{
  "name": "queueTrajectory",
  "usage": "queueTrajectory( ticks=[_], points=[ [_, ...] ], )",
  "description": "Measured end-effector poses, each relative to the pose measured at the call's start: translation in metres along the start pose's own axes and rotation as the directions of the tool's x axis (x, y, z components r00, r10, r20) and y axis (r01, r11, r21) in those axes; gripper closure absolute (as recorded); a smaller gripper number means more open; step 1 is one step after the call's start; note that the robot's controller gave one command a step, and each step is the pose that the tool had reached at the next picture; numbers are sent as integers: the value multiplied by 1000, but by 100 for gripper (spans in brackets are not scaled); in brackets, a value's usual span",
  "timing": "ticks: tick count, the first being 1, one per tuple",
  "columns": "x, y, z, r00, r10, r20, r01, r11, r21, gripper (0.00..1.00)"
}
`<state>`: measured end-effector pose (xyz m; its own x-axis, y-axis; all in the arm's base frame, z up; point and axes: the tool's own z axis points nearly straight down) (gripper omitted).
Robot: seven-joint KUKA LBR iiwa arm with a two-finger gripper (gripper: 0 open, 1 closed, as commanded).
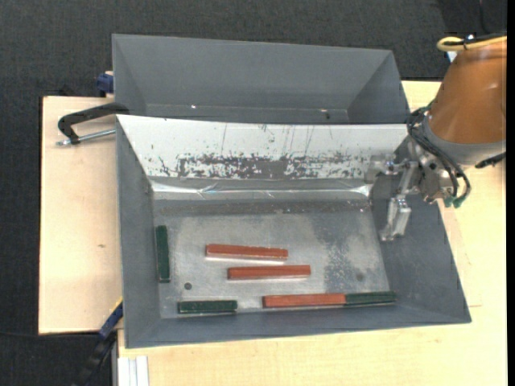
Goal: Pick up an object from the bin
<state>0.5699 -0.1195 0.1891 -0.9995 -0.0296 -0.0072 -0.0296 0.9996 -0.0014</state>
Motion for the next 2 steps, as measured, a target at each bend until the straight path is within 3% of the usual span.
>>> queueTrajectory(
  ticks=[1, 2],
  points=[
    [-4, 9, 67, 999, 40, -1, -40, 999, -2, 0],
    [32, 37, 104, 998, 67, -6, -67, 998, -2, 0]
  ],
)
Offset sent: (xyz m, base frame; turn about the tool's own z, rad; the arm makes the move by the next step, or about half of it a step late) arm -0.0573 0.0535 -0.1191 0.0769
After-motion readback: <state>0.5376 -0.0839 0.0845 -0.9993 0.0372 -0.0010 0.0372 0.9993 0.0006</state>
